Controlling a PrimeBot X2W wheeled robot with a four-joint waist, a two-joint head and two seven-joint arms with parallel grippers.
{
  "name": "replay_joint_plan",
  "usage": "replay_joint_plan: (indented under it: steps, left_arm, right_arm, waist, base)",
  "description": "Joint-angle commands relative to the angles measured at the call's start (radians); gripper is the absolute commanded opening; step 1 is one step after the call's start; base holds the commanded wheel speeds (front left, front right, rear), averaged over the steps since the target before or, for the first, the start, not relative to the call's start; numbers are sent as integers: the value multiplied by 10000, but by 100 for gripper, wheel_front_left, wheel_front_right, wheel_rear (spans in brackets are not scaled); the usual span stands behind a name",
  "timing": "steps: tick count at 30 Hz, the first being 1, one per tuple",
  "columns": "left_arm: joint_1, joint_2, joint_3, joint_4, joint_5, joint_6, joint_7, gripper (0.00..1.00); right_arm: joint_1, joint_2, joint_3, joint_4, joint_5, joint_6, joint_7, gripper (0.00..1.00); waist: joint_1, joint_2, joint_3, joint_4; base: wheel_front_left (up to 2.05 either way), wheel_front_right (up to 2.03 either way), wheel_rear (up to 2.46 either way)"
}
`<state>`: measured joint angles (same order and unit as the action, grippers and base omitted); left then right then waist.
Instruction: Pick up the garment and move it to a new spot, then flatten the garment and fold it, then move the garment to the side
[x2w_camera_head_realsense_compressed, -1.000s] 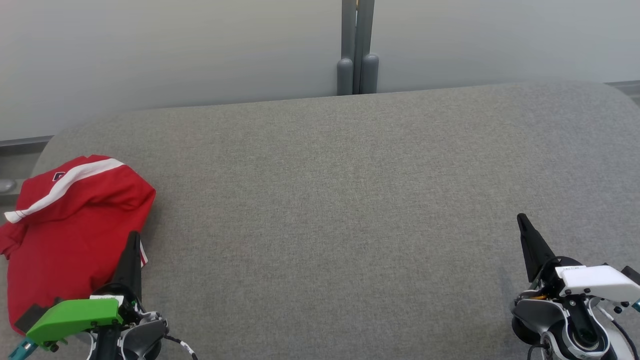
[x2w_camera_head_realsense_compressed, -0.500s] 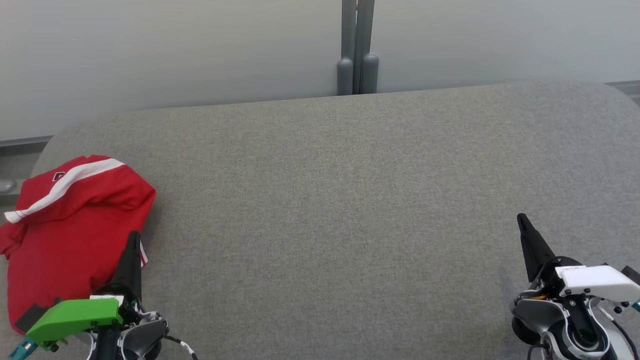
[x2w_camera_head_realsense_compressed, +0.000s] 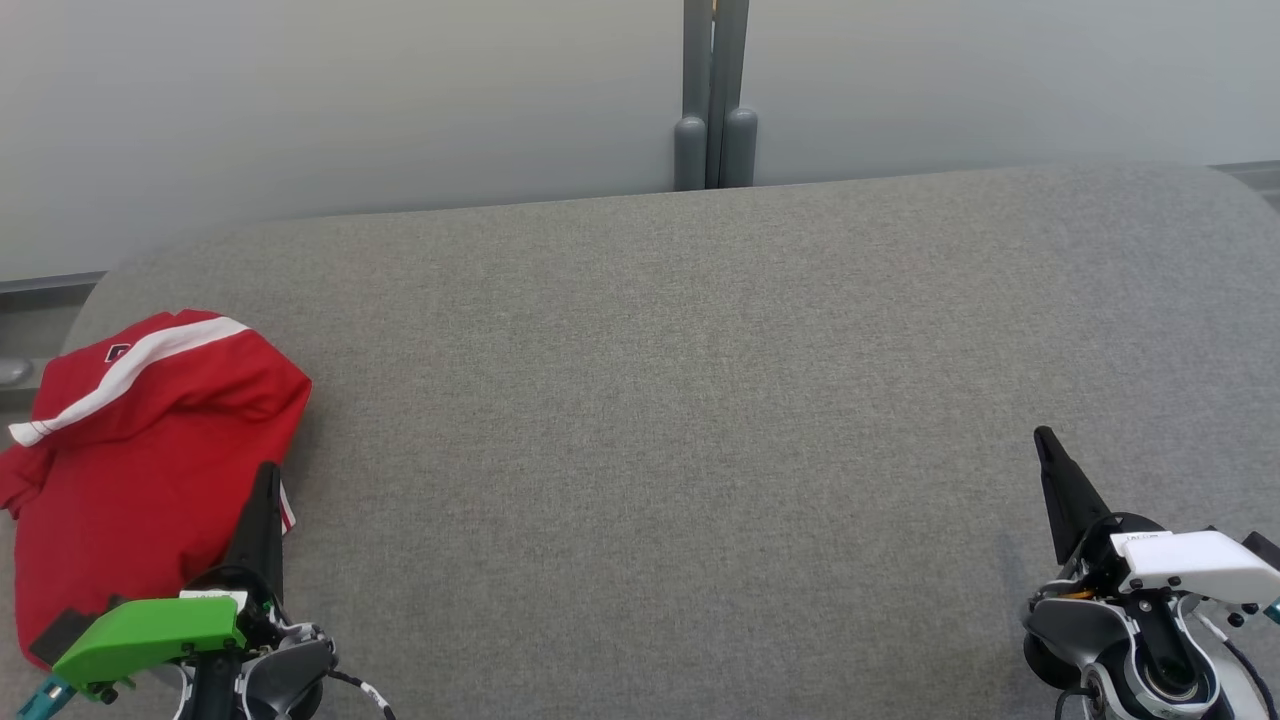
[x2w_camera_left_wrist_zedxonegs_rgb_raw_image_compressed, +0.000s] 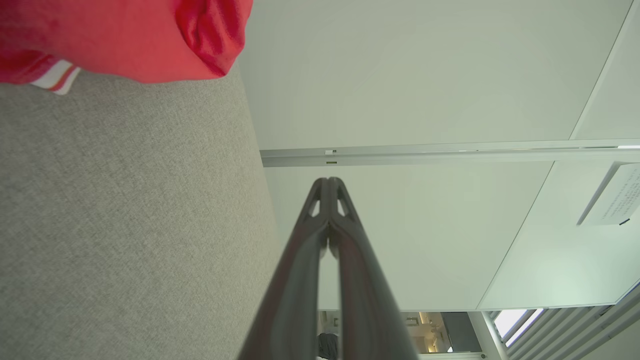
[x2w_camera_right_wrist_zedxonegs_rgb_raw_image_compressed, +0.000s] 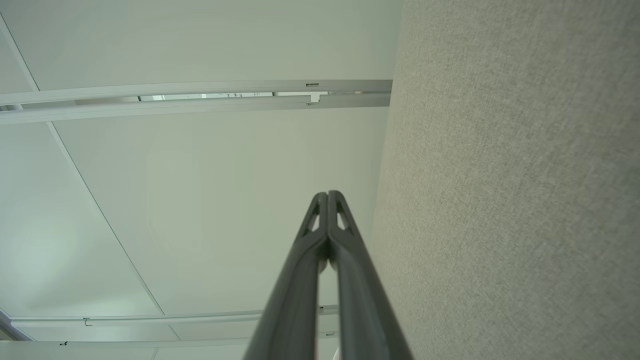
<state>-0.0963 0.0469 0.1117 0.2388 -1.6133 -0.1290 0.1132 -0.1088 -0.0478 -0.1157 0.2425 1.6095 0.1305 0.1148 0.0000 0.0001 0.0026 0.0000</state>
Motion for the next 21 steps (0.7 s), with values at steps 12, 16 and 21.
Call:
replay_joint_plan:
  steps: [12, 16, 21]
  left_arm:
    - [-149, 65, 20, -8, -9, -33, 7, 0]
    - [-149, 65, 20, -8, -9, -33, 7, 0]
    - [-149, 65, 20, -8, -9, -33, 7, 0]
  right_arm:
    - [69, -46, -13, -40, 72, 4, 61, 0]
    - [68, -46, -13, -40, 72, 4, 61, 0]
    - [68, -46, -13, -40, 72, 4, 61, 0]
  waist:
    - [0, -1, 0, 0]
    - [0, -1, 0, 0]
    - [0, -1, 0, 0]
  base:
    - [0, 0, 0]
    - [0, 0, 0]
    - [0, 0, 0]
